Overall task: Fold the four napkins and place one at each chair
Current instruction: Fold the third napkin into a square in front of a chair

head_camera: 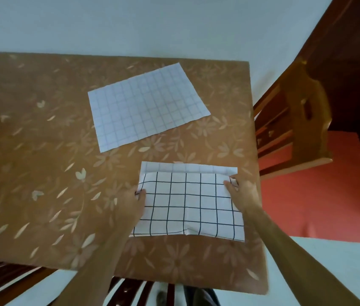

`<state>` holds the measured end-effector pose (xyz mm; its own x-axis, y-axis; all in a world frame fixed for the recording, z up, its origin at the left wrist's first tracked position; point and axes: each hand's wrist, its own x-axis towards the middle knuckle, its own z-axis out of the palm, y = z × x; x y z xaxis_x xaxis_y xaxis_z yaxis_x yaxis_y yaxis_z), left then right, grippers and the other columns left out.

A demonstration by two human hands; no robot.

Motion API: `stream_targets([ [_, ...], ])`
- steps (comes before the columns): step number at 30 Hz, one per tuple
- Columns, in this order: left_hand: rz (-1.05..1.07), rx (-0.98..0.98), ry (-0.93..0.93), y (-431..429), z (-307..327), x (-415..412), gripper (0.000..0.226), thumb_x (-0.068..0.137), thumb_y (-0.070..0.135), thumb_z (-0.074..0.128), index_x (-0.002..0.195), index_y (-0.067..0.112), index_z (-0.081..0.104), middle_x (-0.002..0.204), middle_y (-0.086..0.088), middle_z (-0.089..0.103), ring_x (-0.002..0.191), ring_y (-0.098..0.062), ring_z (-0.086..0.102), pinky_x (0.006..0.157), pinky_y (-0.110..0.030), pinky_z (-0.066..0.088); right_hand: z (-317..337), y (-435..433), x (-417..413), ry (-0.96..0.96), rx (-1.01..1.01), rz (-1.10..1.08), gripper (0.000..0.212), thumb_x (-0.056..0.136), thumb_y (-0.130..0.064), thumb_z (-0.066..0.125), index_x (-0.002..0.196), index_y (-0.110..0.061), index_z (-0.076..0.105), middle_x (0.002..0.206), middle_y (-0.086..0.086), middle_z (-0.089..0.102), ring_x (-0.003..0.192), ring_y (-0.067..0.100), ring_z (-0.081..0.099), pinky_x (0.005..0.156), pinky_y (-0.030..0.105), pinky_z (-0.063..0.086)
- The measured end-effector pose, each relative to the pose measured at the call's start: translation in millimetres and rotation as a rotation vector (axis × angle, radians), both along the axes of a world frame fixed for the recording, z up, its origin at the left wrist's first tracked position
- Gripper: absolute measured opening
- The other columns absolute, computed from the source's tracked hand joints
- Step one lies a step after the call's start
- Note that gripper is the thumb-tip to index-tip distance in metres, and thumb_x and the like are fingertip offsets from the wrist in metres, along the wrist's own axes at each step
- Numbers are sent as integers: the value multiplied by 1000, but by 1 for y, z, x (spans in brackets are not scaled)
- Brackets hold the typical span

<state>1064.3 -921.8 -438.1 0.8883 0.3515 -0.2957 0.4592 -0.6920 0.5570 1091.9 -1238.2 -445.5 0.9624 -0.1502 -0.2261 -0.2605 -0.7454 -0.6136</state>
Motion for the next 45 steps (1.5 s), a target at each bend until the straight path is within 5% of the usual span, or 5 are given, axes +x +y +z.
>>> stream_targets([
  [6,71,1,53,-2,-29,24,25,98,27,54,103,6,67,95,-9,66,91,-26,61,82,-36,46,-19,3,37,13,-81,-21,25,92,-26,62,75,-8,62,71,-2,53,75,21,55,64,26,37],
  [14,6,171,-30,-4,-32,38,27,96,28,58,75,10,56,70,-3,54,68,-24,53,64,-32,36,-42,7,40,-40,-79,-57,30,93,-25,61,114,-5,61,98,9,62,96,25,57,74,34,47],
  [23,-73,203,-67,8,-44,42,35,97,42,53,71,21,45,63,4,44,61,-23,51,56,-32,35,-49,9,36,-92,-80,-178,19,90,-20,66,90,-1,64,92,16,60,94,36,55,75,43,49],
  [34,-640,292,-316,-58,-51,6,52,103,31,43,148,7,38,158,-16,31,148,-29,26,118,-48,27,-41,80,-19,-220,-273,391,49,97,-18,46,145,-9,40,159,13,26,148,27,23,118,45,26],
  [45,-838,518,-69,-50,-77,-11,71,100,59,24,158,19,9,166,-7,-2,153,-24,-4,123,-50,8,-76,61,-44,-56,-436,549,65,103,-52,26,156,-16,16,164,9,4,152,22,-1,122,42,10],
])
